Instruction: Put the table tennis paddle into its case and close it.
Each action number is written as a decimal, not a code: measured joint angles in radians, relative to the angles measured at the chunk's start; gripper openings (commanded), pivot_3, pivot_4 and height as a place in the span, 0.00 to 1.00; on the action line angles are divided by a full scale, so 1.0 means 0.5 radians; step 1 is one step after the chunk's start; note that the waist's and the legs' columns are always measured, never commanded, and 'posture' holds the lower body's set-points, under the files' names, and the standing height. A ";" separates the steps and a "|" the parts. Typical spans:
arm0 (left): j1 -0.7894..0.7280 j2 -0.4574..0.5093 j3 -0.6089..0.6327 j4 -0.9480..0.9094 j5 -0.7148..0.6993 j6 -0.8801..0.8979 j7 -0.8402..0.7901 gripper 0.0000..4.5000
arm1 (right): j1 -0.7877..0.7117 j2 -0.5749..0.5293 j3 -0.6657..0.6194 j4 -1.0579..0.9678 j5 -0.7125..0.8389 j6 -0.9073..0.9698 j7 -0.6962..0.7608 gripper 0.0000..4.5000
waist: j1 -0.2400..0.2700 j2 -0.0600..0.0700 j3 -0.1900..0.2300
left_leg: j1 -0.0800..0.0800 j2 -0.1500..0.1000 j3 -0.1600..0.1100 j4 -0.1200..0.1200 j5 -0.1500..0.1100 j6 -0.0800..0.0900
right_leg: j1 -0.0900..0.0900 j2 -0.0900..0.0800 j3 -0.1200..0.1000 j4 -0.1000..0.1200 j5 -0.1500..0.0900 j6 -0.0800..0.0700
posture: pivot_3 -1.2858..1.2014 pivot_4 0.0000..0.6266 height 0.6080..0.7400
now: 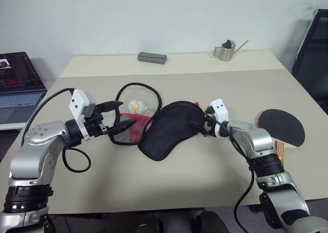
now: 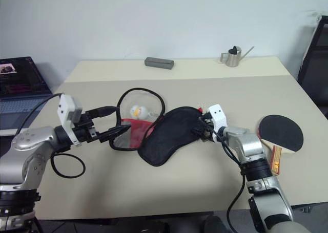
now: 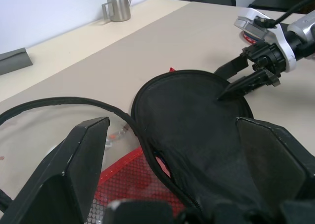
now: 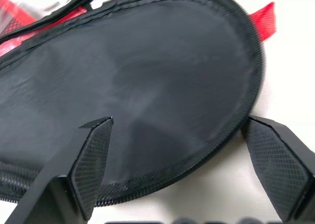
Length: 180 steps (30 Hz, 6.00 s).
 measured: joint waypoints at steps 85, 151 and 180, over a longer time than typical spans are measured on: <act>0.162 -0.043 -0.145 -0.231 -0.013 0.096 0.025 1.00 | -1.278 0.045 0.165 2.190 -1.065 -1.847 -0.316 0.61 | -0.013 0.000 0.001 | -0.001 -0.001 0.001 0.003 0.004 -0.007 | -0.002 0.001 0.002 0.003 -0.001 -0.002 | 0.52 0.24 1.00; 0.064 -0.051 -0.192 -0.079 0.030 0.050 -0.142 1.00 | -0.026 0.080 -0.158 -0.109 -0.114 0.368 -0.152 0.01 | 0.001 0.001 0.001 | -0.001 0.000 0.000 0.003 0.000 0.000 | -0.002 0.001 0.001 0.005 -0.001 -0.002 | 0.52 0.24 1.00; 0.059 -0.033 -0.196 -0.078 0.062 0.050 -0.214 1.00 | -0.247 -0.161 -0.011 0.385 -0.250 -0.076 0.028 0.52 | 0.001 0.000 0.001 | -0.001 0.000 0.000 0.003 0.000 0.000 | -0.002 0.001 0.001 0.004 -0.001 -0.001 | 0.52 0.24 1.00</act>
